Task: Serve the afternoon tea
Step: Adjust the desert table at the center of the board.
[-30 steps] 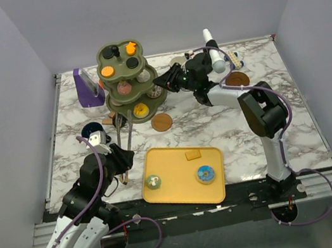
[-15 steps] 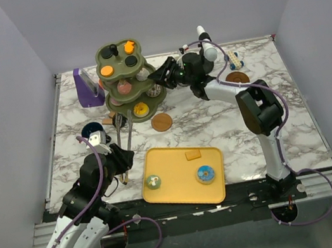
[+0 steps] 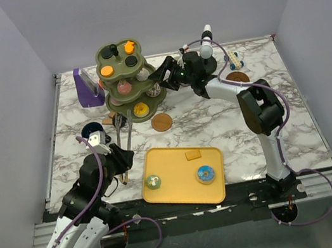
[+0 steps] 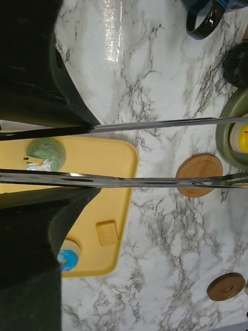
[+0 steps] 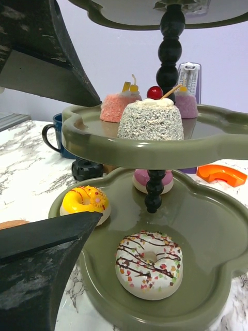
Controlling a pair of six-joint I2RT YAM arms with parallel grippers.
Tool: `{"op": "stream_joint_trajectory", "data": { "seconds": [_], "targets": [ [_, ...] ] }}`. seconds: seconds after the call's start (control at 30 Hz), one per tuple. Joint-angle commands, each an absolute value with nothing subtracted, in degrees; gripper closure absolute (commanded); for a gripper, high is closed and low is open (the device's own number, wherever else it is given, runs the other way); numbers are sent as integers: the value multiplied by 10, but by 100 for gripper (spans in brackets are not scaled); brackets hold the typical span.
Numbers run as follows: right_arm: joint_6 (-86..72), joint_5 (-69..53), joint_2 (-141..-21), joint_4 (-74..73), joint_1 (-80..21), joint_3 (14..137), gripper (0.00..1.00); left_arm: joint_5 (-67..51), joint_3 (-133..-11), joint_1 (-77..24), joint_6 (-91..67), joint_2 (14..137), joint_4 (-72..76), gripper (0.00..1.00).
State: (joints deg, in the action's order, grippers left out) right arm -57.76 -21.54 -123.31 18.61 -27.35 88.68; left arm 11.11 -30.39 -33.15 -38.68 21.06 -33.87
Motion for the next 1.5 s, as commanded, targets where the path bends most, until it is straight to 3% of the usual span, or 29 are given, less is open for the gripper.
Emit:
{"op": "stream_joint_trajectory", "data": {
  "seconds": [0.0, 0.13, 0.47, 0.97, 1.47],
  "targets": [
    [-562, -218, -1208, 155, -265, 900, 10, 124, -309, -335, -387, 199, -330, 48],
    [-562, -245, -1208, 155, -256, 901, 0, 123, -308, -335, -387, 198, -330, 49],
    [-541, -316, -1190, 130, -228, 911, 0, 120, -308, -335, -387, 202, -327, 49],
    [-449, -283, -1167, -47, -218, 986, 0, 113, -307, -335, -385, 196, -325, 49],
    [-421, -261, -1040, -84, -218, 905, 0, 100, -309, -335, -383, 192, -320, 49]
  ]
}}
